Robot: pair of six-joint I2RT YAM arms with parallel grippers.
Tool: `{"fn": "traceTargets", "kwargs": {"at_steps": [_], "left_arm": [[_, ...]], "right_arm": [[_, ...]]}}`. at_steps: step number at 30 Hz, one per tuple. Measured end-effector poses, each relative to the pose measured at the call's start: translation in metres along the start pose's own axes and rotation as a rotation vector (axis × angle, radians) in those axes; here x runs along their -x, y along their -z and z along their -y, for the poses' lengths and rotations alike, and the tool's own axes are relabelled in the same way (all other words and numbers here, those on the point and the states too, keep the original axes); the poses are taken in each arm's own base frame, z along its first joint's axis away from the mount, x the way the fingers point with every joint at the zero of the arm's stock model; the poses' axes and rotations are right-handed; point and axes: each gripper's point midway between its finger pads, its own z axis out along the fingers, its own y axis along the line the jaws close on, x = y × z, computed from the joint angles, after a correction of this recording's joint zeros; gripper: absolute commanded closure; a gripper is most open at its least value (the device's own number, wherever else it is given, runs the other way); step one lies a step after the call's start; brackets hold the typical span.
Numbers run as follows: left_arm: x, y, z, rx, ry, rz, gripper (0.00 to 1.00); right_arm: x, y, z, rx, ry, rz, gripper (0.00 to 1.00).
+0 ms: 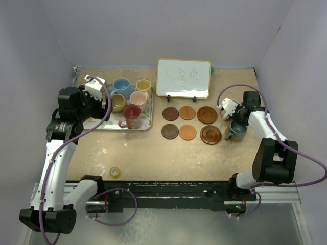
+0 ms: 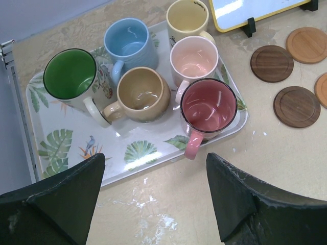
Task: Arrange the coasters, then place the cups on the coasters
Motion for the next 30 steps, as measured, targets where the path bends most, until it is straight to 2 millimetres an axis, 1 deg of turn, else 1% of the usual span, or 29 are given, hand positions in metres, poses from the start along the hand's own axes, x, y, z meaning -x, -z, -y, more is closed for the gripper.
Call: {"fn": "traceTargets", "kwargs": {"at_steps": [9, 14, 19, 20, 22, 30], "left_arm": [[0.0007, 0.0010, 0.0002, 0.000, -0.001, 0.004, 0.23], [0.0006, 0.0011, 0.0003, 0.000, -0.001, 0.004, 0.23], [0.0006, 0.0011, 0.0003, 0.000, -0.001, 0.004, 0.22], [0.0007, 0.0013, 0.0003, 0.000, -0.001, 0.004, 0.22], [0.0008, 0.0015, 0.0003, 0.000, -0.001, 0.005, 0.22], [0.0004, 0.0027, 0.0007, 0.001, -0.002, 0.009, 0.22]], "right_arm": [[0.0002, -0.0016, -0.0002, 0.010, 0.000, -0.003, 1.00], [0.0006, -0.0029, 0.0006, 0.016, 0.000, -0.004, 0.97], [0.0009, -0.0031, 0.0005, 0.018, 0.003, -0.001, 0.92], [0.0013, -0.0032, 0.0006, 0.018, 0.007, 0.001, 0.87], [0.0017, -0.0032, 0.0005, 0.019, 0.007, 0.003, 0.84], [0.0031, -0.0035, 0.0003, 0.021, 0.009, 0.011, 0.77]]}}
